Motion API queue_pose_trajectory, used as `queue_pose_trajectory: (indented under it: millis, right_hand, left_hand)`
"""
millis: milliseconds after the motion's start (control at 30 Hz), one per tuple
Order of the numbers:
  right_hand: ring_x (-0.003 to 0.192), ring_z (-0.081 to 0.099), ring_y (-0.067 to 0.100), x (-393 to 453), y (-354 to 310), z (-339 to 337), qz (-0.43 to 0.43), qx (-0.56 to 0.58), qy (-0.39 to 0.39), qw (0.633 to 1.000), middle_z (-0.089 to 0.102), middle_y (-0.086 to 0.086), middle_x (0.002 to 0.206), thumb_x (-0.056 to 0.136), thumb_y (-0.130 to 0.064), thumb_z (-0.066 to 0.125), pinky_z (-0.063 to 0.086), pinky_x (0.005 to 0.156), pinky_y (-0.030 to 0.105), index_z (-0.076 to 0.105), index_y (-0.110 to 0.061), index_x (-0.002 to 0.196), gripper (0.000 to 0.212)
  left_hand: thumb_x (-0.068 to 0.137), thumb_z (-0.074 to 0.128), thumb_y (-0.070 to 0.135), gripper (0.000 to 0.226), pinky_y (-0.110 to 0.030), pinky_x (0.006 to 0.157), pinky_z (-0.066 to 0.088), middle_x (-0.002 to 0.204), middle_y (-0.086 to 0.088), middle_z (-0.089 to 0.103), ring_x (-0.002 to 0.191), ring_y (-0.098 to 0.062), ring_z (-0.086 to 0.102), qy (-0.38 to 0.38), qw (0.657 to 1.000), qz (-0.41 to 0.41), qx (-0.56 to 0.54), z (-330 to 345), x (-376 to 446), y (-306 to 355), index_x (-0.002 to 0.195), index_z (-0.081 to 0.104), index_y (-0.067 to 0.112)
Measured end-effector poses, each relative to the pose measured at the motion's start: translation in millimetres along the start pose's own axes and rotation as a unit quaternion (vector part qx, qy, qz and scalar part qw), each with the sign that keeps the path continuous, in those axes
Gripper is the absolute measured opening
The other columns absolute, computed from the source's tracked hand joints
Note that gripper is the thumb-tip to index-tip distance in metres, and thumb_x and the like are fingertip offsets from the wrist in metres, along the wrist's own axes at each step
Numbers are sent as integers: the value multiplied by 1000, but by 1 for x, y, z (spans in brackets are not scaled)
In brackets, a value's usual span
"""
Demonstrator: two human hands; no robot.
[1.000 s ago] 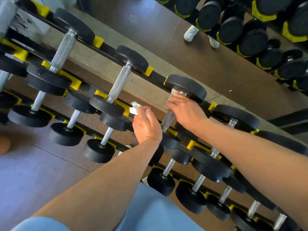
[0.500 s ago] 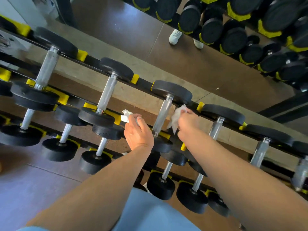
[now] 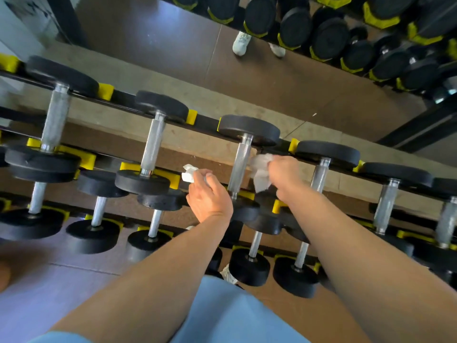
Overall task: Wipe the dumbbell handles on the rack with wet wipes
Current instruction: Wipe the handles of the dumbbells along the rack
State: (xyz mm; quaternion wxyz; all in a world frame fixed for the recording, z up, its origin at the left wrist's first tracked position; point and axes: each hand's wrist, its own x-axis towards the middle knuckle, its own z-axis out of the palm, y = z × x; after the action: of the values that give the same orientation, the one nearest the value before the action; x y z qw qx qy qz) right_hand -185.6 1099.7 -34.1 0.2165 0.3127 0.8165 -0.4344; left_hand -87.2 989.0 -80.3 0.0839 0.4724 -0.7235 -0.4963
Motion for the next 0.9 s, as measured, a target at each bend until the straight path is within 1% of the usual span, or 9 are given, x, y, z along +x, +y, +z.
queue_pose_trajectory:
  millis: [67, 133, 233, 333, 467, 533, 633, 733, 900]
  right_hand:
    - [103, 64, 30, 3, -6, 19, 3, 59, 54, 997, 69, 9, 111, 95, -20, 55, 53, 86, 40, 70, -16, 112, 23]
    - [100, 66, 28, -12, -3, 38, -80, -104, 6, 991, 70, 9, 108, 95, -21, 57, 55, 85, 41, 70, -12, 108, 20]
    - [102, 65, 28, -33, 7, 30, -201, -333, -58, 919, 67, 9, 109, 97, -15, 52, 54, 83, 39, 66, -10, 113, 21]
    - [89, 65, 23, -38, 15, 5, -169, -458, -199, 849, 67, 9, 105, 96, -10, 50, 56, 73, 36, 62, -12, 128, 34]
    - [81, 60, 16, -24, 2, 4, -42, -106, -62, 992, 67, 2, 94, 97, -5, 49, 53, 73, 32, 71, -22, 113, 32]
    - [79, 58, 14, -11, -14, 17, -7, 55, 35, 998, 65, -2, 89, 98, -5, 48, 50, 69, 29, 68, -26, 105, 30]
    - [91, 64, 20, -11, -16, 46, -71, -69, 31, 995, 69, 5, 107, 98, -14, 53, 53, 77, 32, 68, -20, 115, 23]
    - [97, 66, 24, -23, -3, 40, -191, -368, -14, 910, 67, 7, 106, 95, -13, 59, 51, 74, 30, 63, -10, 120, 26]
    - [85, 61, 20, -51, 9, 11, -220, -607, -209, 735, 64, 6, 101, 90, -9, 60, 51, 70, 30, 63, -15, 125, 35]
  left_hand:
    - [88, 23, 42, 40, -52, 87, 46, 85, 0, 63, 83, -25, 57, -5, 1000, 1, -2, -1, 0, 1, 100, 58, 25]
    - [89, 23, 41, 39, -51, 88, 45, 85, 0, 62, 84, -25, 57, -11, 1000, 6, 2, -2, 1, 1, 99, 57, 24]
    - [91, 25, 38, 33, -47, 89, 43, 86, 0, 62, 84, -25, 56, -21, 1000, 8, 7, -1, 2, 0, 99, 55, 26]
    - [92, 27, 36, 31, -40, 89, 38, 86, 0, 63, 84, -23, 56, -30, 999, 8, 11, -1, 3, -2, 99, 55, 26]
    - [91, 26, 37, 33, -36, 87, 34, 86, -1, 63, 83, -22, 54, -39, 999, 9, 5, -2, 3, -1, 100, 56, 25]
    - [91, 26, 38, 31, -36, 87, 34, 87, -1, 63, 82, -21, 53, -43, 999, 7, 3, -3, 4, -1, 99, 54, 27]
    - [90, 25, 38, 33, -36, 86, 35, 87, -3, 64, 83, -21, 54, -46, 999, 6, 4, -4, 4, -1, 99, 54, 26]
    - [90, 26, 37, 30, -31, 84, 29, 84, -2, 64, 81, -20, 53, -42, 999, 15, 9, -2, 5, -3, 99, 54, 27]
    - [91, 27, 37, 26, -28, 84, 24, 85, -1, 63, 82, -19, 52, -51, 998, 20, 27, -3, 3, -2, 98, 51, 30]
